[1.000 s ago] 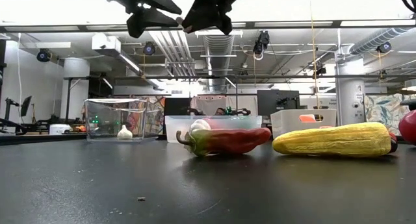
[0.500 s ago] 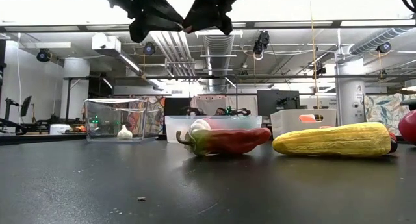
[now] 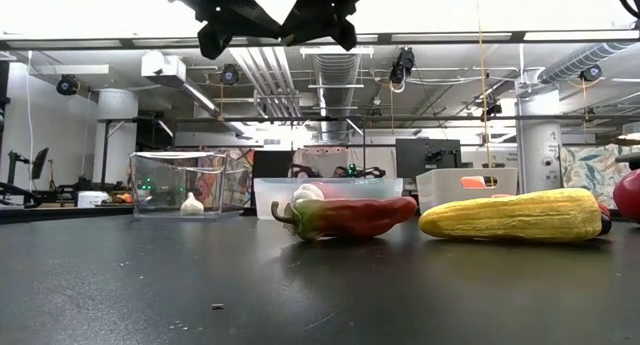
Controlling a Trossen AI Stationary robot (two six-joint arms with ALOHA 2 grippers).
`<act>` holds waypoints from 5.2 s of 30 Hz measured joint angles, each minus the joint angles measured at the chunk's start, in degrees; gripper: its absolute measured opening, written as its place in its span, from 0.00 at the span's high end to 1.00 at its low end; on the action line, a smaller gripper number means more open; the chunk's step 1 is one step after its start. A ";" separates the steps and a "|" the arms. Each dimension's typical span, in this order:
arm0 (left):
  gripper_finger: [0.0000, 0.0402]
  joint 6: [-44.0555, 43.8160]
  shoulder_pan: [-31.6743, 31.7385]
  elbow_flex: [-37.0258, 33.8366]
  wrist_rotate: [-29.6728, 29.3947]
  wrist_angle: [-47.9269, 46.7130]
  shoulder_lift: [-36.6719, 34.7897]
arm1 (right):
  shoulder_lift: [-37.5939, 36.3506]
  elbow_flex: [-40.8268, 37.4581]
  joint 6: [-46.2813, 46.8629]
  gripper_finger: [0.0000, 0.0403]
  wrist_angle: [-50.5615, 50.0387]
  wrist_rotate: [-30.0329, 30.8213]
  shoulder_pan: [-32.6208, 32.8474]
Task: Sort produce into baskets
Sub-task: Put the brown mushroom into the glass bin, then put the white garlic into the transparent bin
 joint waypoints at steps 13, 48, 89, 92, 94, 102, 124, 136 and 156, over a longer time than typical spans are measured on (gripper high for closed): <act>0.88 -0.79 -0.07 0.76 1.03 -0.36 0.00 | 0.02 0.00 -0.65 0.83 -0.45 -0.01 0.00; 0.73 -0.57 0.00 0.81 0.90 -1.91 0.11 | 0.28 -0.13 -1.06 0.83 -0.95 -0.02 0.00; 1.00 12.89 21.86 10.00 -2.14 -42.40 0.36 | -0.44 0.00 6.86 0.49 -2.83 -0.85 -0.66; 1.00 17.92 30.94 9.10 3.66 -41.63 2.66 | -0.44 0.00 6.99 0.49 -2.83 -0.85 -0.66; 1.00 19.89 36.15 9.03 5.96 -41.36 5.51 | -0.44 0.00 7.07 0.49 -2.81 -0.85 -0.66; 0.96 23.45 45.39 9.44 7.98 -38.73 14.86 | -0.44 0.00 9.31 0.49 -3.09 -1.16 -0.66; 0.68 20.29 43.33 22.01 12.41 -42.08 13.82 | 0.38 -0.04 27.50 0.48 -19.44 -0.83 -0.60; 0.68 13.29 36.01 21.60 11.39 -40.25 0.03 | 7.74 -0.04 37.99 0.20 -18.76 -0.56 0.00; 0.68 11.98 34.42 21.24 8.24 -39.87 -7.84 | 19.90 -0.09 40.47 0.10 -9.56 9.04 -1.88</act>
